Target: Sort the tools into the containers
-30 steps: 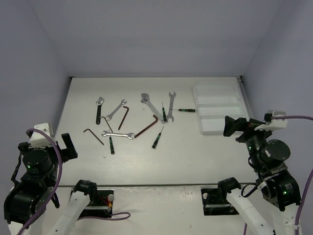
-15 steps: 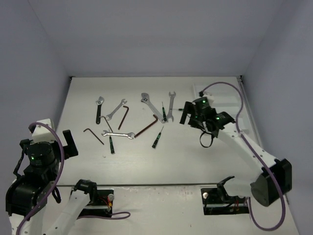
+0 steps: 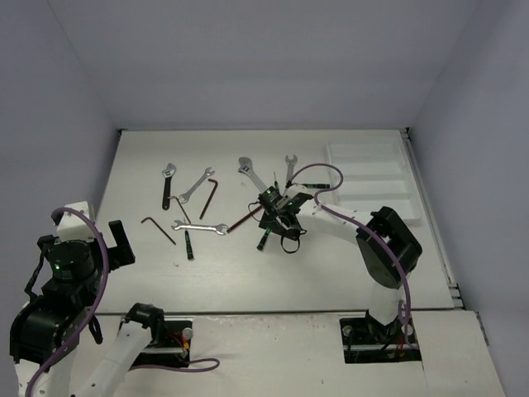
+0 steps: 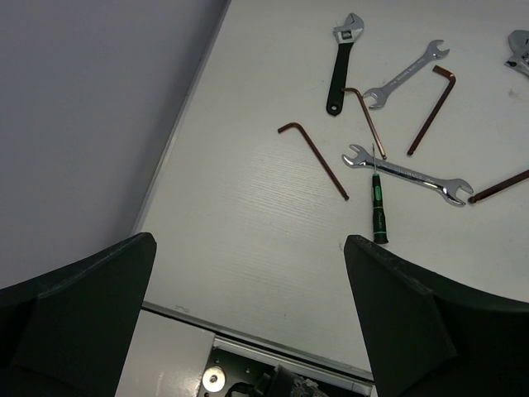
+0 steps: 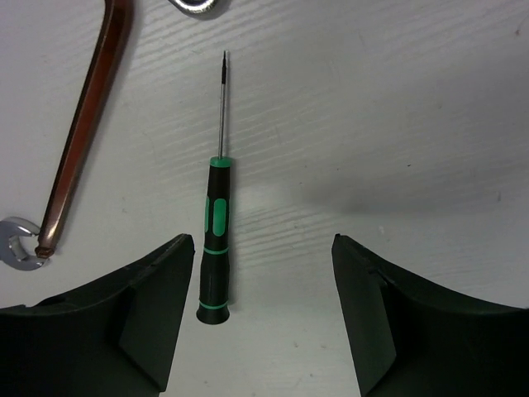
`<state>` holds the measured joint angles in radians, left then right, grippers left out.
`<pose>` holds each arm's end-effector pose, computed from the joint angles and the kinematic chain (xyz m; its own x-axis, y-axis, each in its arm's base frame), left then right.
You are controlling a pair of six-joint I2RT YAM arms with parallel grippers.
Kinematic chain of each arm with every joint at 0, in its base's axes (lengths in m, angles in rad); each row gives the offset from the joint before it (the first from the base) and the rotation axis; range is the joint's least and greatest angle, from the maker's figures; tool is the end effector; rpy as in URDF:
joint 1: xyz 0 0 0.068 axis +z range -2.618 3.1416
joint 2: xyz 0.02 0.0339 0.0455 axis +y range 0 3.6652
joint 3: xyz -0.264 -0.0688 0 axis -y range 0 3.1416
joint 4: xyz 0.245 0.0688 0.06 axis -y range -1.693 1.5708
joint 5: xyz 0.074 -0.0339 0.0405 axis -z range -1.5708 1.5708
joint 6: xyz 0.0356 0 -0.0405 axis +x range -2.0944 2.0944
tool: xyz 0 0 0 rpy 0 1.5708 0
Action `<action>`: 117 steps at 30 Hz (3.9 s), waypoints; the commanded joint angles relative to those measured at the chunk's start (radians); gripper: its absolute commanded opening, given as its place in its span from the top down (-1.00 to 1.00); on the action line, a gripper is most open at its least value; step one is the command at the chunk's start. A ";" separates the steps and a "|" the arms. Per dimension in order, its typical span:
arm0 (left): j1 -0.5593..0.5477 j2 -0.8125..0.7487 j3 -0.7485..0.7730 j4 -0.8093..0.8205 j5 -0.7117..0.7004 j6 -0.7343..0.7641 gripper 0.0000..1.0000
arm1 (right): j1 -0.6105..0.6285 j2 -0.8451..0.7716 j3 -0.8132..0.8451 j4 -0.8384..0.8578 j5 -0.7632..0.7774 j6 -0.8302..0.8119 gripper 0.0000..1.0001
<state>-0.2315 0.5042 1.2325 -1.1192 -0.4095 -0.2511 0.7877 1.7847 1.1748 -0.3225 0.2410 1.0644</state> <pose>0.0328 0.0068 0.4083 -0.3225 -0.1582 -0.9333 -0.2353 0.9684 -0.0828 0.2712 0.2604 0.1931 -0.7889 0.4112 -0.4566 0.2103 0.8789 0.4282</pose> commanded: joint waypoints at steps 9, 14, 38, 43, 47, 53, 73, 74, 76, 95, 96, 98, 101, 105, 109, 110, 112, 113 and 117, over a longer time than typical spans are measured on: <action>-0.051 0.046 0.002 0.035 0.036 -0.040 -0.95 | 0.058 0.165 0.160 0.019 0.071 0.171 -0.07; -0.063 0.049 -0.001 0.035 0.010 -0.031 -0.95 | 0.058 0.167 0.101 0.016 0.066 0.225 0.20; -0.072 0.164 0.039 0.044 0.044 -0.123 -0.95 | -0.677 -0.441 -0.177 0.010 0.084 0.068 1.00; -0.074 0.175 0.048 0.047 0.042 -0.138 -0.95 | -0.862 -0.403 -0.192 0.015 0.010 0.041 1.00; -0.074 0.181 0.047 0.045 0.042 -0.143 -0.95 | -0.908 -0.337 -0.168 0.031 0.000 0.008 0.88; -0.074 0.173 0.048 0.045 0.041 -0.143 -0.95 | -0.952 -0.226 -0.156 0.075 -0.060 -0.005 0.84; -0.074 0.202 0.045 0.047 0.076 -0.155 -0.95 | -0.523 -0.217 0.122 0.120 -0.037 -0.596 0.07; -0.074 0.206 0.045 0.047 0.079 -0.153 -0.95 | -0.491 -0.194 0.143 0.117 -0.040 -0.639 0.09; -0.074 0.211 0.046 0.045 0.085 -0.151 -0.95 | -0.436 -0.119 0.186 0.120 -0.074 -0.694 0.10; -0.074 0.125 0.020 0.035 0.135 -0.149 -0.95 | -0.232 0.347 0.582 0.119 -0.088 -0.783 0.33; -0.074 0.123 0.019 0.035 0.137 -0.148 -0.95 | -0.231 0.366 0.592 0.120 -0.085 -0.778 0.33; -0.074 0.122 0.019 0.035 0.142 -0.148 -0.95 | -0.231 0.406 0.602 0.120 -0.073 -0.767 0.32; -0.073 0.125 0.023 0.035 0.161 -0.146 -0.95 | -0.231 0.447 0.607 0.120 -0.039 -0.745 0.34; -0.074 0.128 0.024 0.035 0.173 -0.145 -0.95 | -0.231 0.481 0.608 0.120 -0.008 -0.730 0.36; -0.074 0.127 0.019 0.036 0.173 -0.144 -0.95 | -0.231 0.489 0.598 0.120 -0.006 -0.722 0.61; -0.074 0.128 0.018 0.036 0.173 -0.145 -0.95 | -0.231 0.487 0.595 0.120 -0.005 -0.720 0.75; -0.074 0.131 0.016 0.037 0.171 -0.146 -0.95 | -0.229 0.471 0.588 0.120 0.008 -0.716 0.99; -0.074 0.135 0.017 0.038 0.170 -0.147 -0.95 | -0.229 0.449 0.585 0.121 0.015 -0.713 1.00; -0.074 0.150 0.024 0.039 0.165 -0.153 -0.95 | -0.229 0.310 0.564 0.123 0.070 -0.680 1.00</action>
<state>-0.3012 0.6157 1.2396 -1.1187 -0.2398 -0.3958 0.5621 2.2819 1.7491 -0.1947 0.2162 0.3442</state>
